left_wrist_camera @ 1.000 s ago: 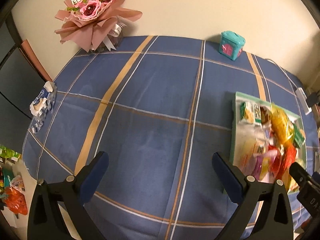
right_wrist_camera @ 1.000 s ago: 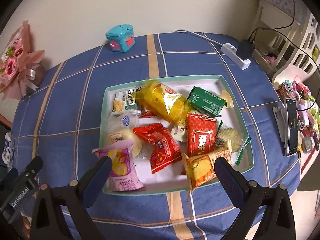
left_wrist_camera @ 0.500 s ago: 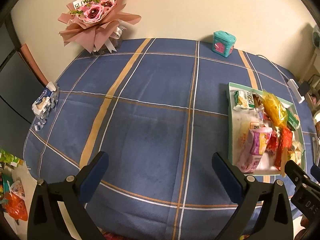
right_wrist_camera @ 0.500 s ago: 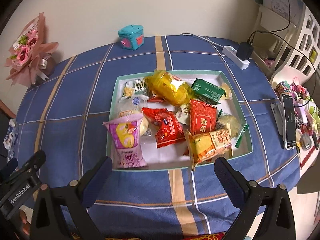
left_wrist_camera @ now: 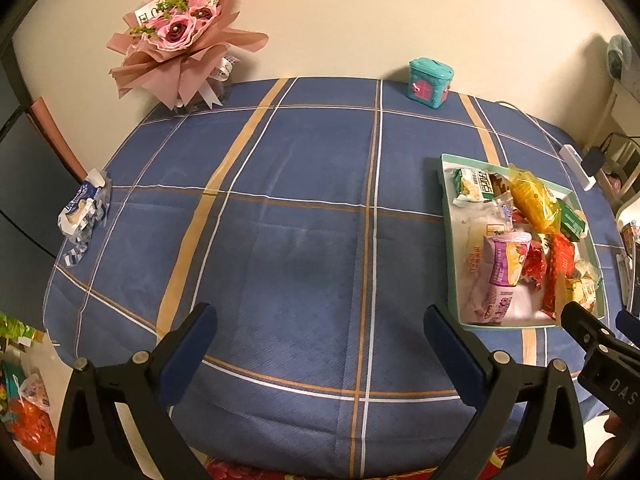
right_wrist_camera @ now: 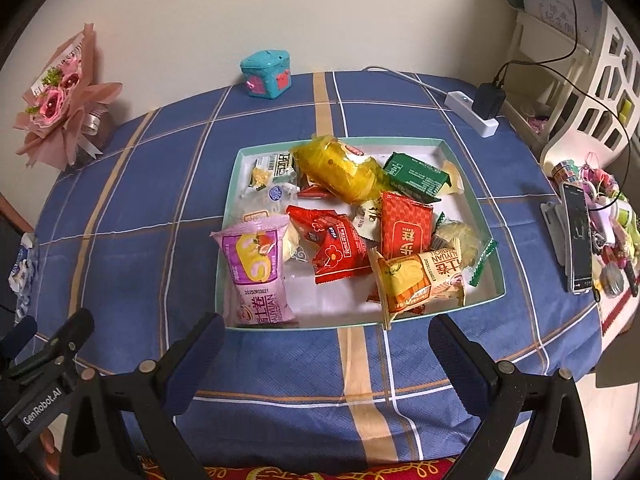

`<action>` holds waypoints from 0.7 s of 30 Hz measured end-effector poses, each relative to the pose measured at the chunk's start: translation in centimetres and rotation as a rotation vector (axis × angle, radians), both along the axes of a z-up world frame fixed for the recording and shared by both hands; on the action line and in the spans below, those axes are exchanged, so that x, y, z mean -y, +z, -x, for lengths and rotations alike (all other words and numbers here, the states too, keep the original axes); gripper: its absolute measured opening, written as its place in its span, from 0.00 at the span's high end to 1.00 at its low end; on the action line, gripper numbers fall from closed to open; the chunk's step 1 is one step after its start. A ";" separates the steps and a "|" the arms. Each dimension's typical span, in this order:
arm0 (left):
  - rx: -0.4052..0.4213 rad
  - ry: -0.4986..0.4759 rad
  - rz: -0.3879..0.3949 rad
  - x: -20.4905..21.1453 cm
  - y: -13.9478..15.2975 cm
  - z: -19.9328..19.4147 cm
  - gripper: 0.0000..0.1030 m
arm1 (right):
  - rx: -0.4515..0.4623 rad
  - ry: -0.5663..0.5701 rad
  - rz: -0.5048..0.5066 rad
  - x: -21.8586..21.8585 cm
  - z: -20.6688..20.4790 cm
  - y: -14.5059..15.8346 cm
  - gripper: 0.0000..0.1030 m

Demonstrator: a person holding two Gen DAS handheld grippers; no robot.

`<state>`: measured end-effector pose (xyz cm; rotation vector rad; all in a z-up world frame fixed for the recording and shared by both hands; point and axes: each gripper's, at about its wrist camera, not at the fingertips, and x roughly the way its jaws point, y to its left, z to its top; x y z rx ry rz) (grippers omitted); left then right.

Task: Organize snacks

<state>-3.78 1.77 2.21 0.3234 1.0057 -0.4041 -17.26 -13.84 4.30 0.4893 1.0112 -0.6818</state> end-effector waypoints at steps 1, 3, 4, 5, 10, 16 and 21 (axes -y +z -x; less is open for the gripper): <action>-0.001 -0.002 0.000 0.0 0.0 0.0 0.00 | -0.001 0.001 0.000 0.0 0.0 0.0 0.00; -0.001 -0.004 0.002 0.1 0.0 0.0 0.00 | -0.003 0.002 0.003 0.0 -0.1 0.0 0.00; -0.001 -0.003 0.003 0.1 0.0 0.0 0.00 | -0.002 0.001 0.004 -0.1 -0.1 0.0 0.00; -0.002 -0.003 0.005 0.0 0.0 -0.1 0.00 | 0.000 0.001 0.004 -0.1 -0.1 0.1 0.00; -0.006 0.005 0.006 -0.2 0.0 -0.3 0.00 | -0.001 0.003 0.003 0.0 -0.1 0.1 0.00; 0.002 0.012 0.000 -0.1 0.0 -0.3 0.00 | -0.001 -0.001 0.003 0.0 -0.1 0.0 0.00; 0.005 0.013 -0.002 -0.2 0.0 -0.3 0.00 | -0.001 0.000 0.004 0.1 -0.1 0.0 0.00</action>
